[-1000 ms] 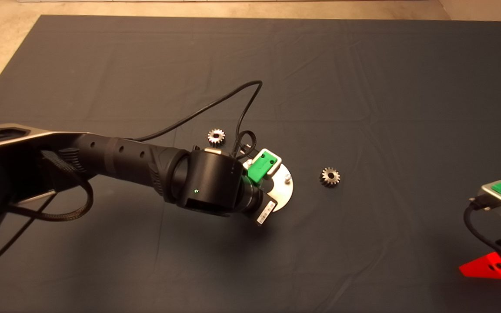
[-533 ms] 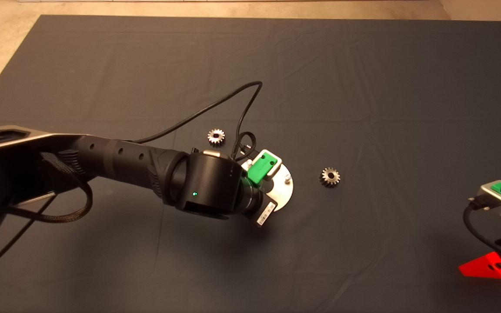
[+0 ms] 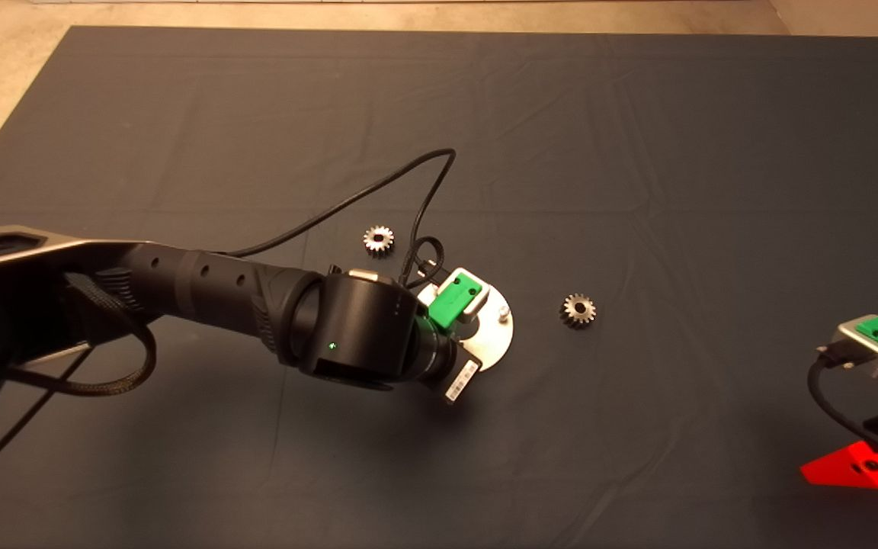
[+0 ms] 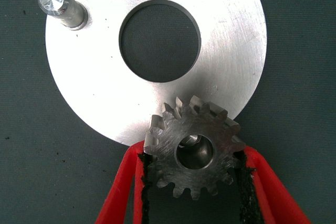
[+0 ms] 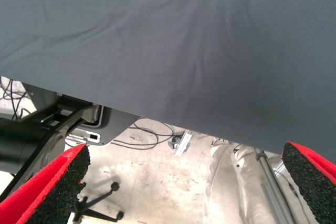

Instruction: Install three planetary gears onto the carrier pins

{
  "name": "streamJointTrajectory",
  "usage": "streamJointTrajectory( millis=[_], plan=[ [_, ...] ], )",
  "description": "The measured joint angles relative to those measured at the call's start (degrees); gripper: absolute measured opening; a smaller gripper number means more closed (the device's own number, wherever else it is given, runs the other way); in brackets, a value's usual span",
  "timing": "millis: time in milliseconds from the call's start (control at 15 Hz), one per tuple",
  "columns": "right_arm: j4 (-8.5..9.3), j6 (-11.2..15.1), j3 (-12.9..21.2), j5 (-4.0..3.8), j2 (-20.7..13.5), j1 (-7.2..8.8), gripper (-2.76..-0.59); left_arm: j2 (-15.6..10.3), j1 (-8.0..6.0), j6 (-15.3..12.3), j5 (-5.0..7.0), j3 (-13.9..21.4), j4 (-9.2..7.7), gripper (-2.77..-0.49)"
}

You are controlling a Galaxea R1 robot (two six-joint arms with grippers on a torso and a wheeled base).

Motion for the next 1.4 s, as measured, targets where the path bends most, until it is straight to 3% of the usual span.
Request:
streamJointTrajectory(
  millis=[800, 1200, 1400],
  plan=[
    [0.00, 0.00, -0.11, 0.02, 1.76, 0.02, -0.62, -0.19, 0.00, -0.02, -0.11, 0.08, 0.00, -2.43],
    [0.00, 0.00, -0.11, 0.02, 1.78, 0.02, -0.62, -0.19, 0.00, -0.03, 0.09, 0.11, -0.05, -2.23],
    [0.00, 0.00, -0.11, 0.02, 1.78, 0.02, -0.62, -0.17, 0.00, -0.05, 0.09, 0.11, -0.05, -1.99]
  ],
)
